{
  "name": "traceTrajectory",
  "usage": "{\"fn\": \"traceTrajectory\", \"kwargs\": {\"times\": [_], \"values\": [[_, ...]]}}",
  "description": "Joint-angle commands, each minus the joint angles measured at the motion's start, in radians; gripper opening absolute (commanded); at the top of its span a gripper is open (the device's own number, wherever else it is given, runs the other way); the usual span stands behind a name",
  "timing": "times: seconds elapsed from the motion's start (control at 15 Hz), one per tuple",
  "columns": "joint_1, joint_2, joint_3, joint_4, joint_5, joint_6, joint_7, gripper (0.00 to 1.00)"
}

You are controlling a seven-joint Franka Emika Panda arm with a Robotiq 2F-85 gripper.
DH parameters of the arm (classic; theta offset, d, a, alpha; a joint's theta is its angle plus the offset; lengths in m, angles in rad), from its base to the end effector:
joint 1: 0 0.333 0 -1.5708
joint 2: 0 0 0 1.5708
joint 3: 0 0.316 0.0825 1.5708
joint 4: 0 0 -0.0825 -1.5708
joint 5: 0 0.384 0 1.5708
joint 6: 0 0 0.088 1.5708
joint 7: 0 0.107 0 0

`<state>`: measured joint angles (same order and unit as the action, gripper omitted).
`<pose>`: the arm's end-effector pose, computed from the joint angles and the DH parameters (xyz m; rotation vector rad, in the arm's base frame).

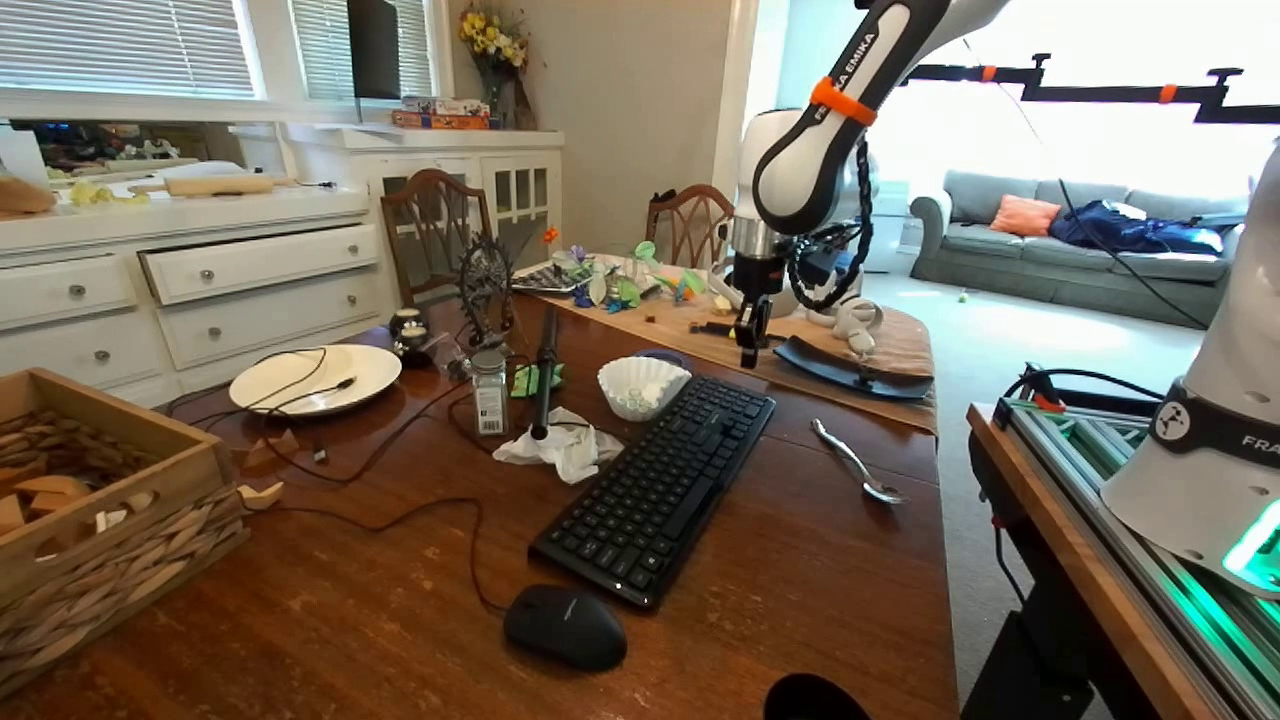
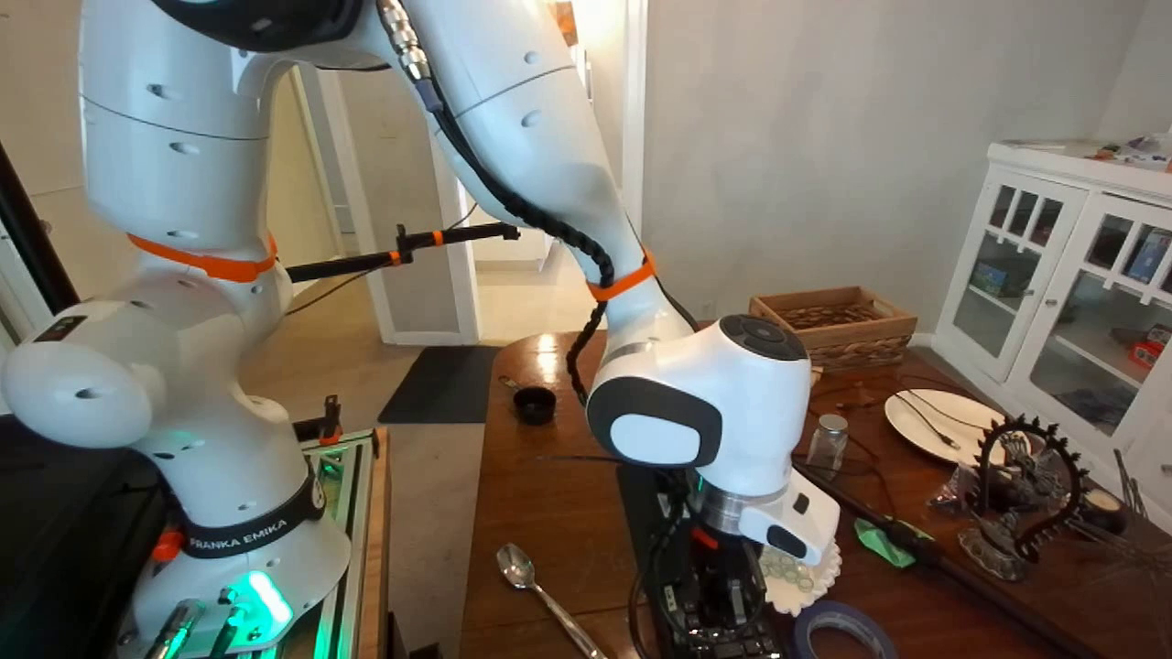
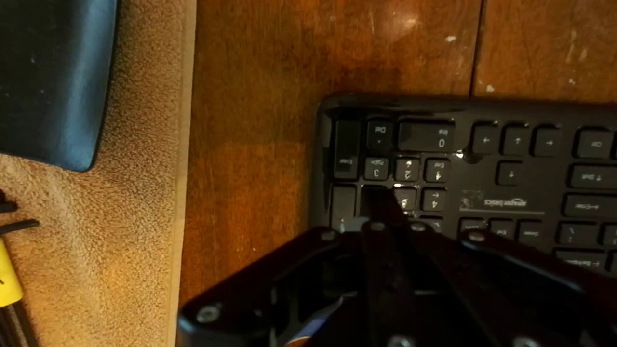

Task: Press the button on the keypad

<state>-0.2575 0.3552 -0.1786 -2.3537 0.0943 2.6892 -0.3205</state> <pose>0.4592 -0.2216 0.1809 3.1119 -0.2968 -0.0293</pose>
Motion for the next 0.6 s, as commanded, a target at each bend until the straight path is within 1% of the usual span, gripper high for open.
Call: {"fn": "traceTrajectory", "kwargs": {"times": [0.0,0.2,0.27,0.53], "values": [[-0.019,0.001,0.018,0.003,-0.017,-0.002,0.013,0.01],[-0.015,0.013,0.016,0.011,-0.018,0.001,0.028,0.0],[-0.031,0.027,0.039,0.021,0.016,-0.017,0.011,0.0],[-0.044,0.062,0.059,0.035,0.018,-0.014,0.017,0.0]]}}
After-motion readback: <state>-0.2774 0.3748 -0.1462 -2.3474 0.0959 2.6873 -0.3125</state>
